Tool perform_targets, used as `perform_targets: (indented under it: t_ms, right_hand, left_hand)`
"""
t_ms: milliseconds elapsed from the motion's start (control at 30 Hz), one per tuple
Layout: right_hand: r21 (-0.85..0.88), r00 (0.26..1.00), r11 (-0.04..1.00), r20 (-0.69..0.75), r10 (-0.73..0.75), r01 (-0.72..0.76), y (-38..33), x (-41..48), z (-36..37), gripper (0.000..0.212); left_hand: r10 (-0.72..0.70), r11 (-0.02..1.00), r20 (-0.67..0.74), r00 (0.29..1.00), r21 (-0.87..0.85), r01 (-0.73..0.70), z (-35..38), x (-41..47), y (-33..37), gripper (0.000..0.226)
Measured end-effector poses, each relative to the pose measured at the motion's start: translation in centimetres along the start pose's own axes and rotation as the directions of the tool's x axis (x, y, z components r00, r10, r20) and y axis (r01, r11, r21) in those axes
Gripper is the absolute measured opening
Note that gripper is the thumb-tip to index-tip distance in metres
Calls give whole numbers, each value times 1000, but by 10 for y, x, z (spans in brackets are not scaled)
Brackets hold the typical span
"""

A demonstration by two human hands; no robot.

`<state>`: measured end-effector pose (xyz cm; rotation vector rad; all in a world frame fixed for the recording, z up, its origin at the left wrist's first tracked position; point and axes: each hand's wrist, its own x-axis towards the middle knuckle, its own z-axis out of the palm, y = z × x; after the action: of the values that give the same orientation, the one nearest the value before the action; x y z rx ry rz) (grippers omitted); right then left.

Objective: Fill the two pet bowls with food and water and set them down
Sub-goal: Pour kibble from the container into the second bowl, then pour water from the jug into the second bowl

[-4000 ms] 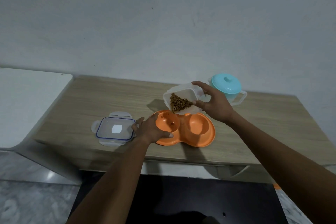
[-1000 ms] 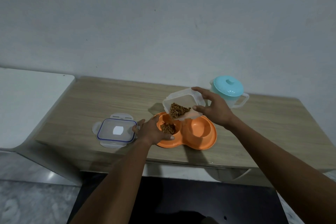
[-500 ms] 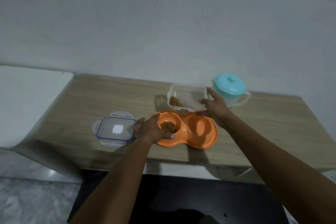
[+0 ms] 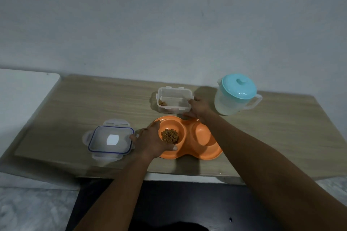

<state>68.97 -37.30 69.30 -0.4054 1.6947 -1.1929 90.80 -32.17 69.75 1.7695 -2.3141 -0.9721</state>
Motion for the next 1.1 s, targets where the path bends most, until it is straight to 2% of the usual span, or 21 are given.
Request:
perform_targets:
  t_ms: [133,200,267,367,467,533,567,600,667,767,867,967,1033,1100]
  right_hand:
    - [-102,999,994,-15,-36,34,6,-1,-9,48]
    - [-303,981,937,-32,-192,173,7,-15,-21,57]
    - [-497,906,797,-49,-420,343,10,-39,-33,49]
    - [-553,745,682,-156,-649,478,15,-77,-64,34]
    - [-523,602,659,-307,-737,540,9,-93,-99,28]
    - [-545,542,662,-391,-744,515,-7,-93,-125,31]
    - [-559,537,672,-416,-734,485,-17,-92,-141,34]
    - [-570,553,690,-430,-714,447,-27,-89,-157,37]
    - [-577,651,734,-409,-640,359,-43,-77,-181,44]
    - [-584,805,755,-272,-528,298,-57,-61,-203,54]
    - [-532,910,803,-134,-392,268,-64,-53,-211,61]
    - [-429,948,876,-120,-295,219,-62,-44,-213,67]
    - [-337,954,918,-139,-266,207,-58,-33,-215,69]
    - [-225,957,951,-148,-249,212,-55,-26,-216,61]
  left_hand:
    - [-39,999,31,999,-1,39,0,1,5,113]
    - [-49,998,62,997,-40,51,-4,0,10,116]
    - [-80,995,82,993,-45,84,-8,0,15,116]
    - [-91,996,88,992,-14,93,-5,-6,31,113]
    - [-121,993,84,989,-4,121,4,-9,49,117]
    - [-112,993,100,989,39,109,10,-12,64,126]
    - [-102,994,98,990,52,97,14,-14,74,129]
    - [-97,994,97,990,66,91,19,-14,83,130]
    - [-112,990,97,989,102,102,26,-13,96,132]
    - [-143,981,91,986,146,129,36,-8,114,136]
    - [-126,978,62,990,175,113,46,-4,131,135]
    - [-78,984,41,996,163,70,53,-1,141,130]
    - [-97,987,35,995,134,91,56,2,142,128]
    - [-108,988,36,994,118,103,57,4,142,126]
